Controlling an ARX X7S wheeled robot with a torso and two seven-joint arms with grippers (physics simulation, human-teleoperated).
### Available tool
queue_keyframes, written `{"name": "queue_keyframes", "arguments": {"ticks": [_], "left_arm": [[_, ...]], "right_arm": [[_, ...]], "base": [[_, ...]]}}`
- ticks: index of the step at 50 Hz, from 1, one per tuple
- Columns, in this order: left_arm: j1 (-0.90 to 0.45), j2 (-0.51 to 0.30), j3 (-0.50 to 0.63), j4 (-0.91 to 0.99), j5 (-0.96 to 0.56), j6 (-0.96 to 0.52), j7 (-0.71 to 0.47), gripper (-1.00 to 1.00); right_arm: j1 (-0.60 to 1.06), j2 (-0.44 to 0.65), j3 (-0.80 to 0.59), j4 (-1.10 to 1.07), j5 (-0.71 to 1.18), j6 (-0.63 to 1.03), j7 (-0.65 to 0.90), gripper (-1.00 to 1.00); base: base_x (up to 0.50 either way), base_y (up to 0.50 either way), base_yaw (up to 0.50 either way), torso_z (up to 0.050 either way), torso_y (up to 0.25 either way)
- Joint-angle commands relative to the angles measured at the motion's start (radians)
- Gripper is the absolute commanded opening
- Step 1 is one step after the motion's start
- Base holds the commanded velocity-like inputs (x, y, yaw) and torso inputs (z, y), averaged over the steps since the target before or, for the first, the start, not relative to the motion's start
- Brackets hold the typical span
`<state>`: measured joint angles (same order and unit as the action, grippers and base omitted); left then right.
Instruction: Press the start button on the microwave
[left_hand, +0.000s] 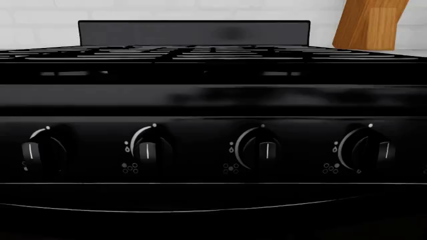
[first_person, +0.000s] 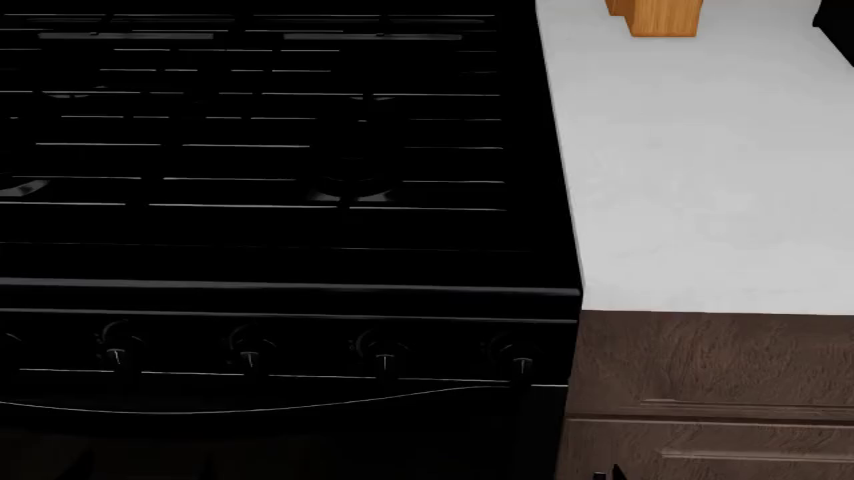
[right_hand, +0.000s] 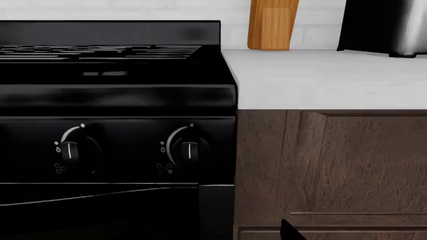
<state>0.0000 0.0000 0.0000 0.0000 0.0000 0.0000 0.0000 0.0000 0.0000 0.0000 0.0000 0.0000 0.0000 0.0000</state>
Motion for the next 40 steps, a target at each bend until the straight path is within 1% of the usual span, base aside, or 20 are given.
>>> {"name": "queue_keyframes", "arguments": {"ticks": [1,2,8,15,24,27,31,40], "left_arm": [[-0.005,-0.044,0.052,-0.010,-0.045,0.007,-0.051,1.00],[-0.003,-0.048,0.053,-0.002,-0.048,-0.020,-0.055,1.00],[0.002,-0.056,0.070,-0.030,-0.035,0.001,-0.083,1.00],[0.006,-0.068,0.086,-0.015,-0.036,-0.004,-0.097,1.00],[0.006,-0.078,0.111,-0.016,-0.002,-0.005,-0.139,1.00],[0.010,-0.081,0.117,0.017,0.003,-0.026,-0.147,1.00],[0.001,-0.076,0.104,0.120,-0.011,-0.144,-0.172,1.00],[-0.012,-0.107,0.114,0.261,-0.032,-0.224,-0.160,1.00]], "right_arm": [[0.002,0.018,-0.022,0.003,0.018,-0.001,0.022,1.00],[-0.004,0.022,-0.026,0.004,0.024,-0.005,0.027,1.00],[-0.006,0.040,-0.043,0.015,0.026,-0.005,0.062,1.00],[0.000,0.055,-0.065,0.024,0.037,-0.007,0.072,1.00],[-0.005,0.068,-0.080,0.030,0.062,-0.017,0.079,1.00],[-0.001,0.075,-0.083,0.027,0.060,-0.023,0.085,1.00],[-0.002,0.080,-0.086,-0.006,0.067,-0.016,0.092,1.00],[0.002,0.109,-0.089,-0.189,0.080,0.043,0.105,1.00]], "base": [[0.00,0.00,0.00,0.000,0.000],[0.00,0.00,0.00,0.000,0.000],[0.00,0.00,0.00,0.000,0.000],[0.00,0.00,0.00,0.000,0.000],[0.00,0.00,0.00,0.000,0.000],[0.00,0.00,0.00,0.000,0.000],[0.00,0.00,0.00,0.000,0.000],[0.00,0.00,0.00,0.000,0.000]]}}
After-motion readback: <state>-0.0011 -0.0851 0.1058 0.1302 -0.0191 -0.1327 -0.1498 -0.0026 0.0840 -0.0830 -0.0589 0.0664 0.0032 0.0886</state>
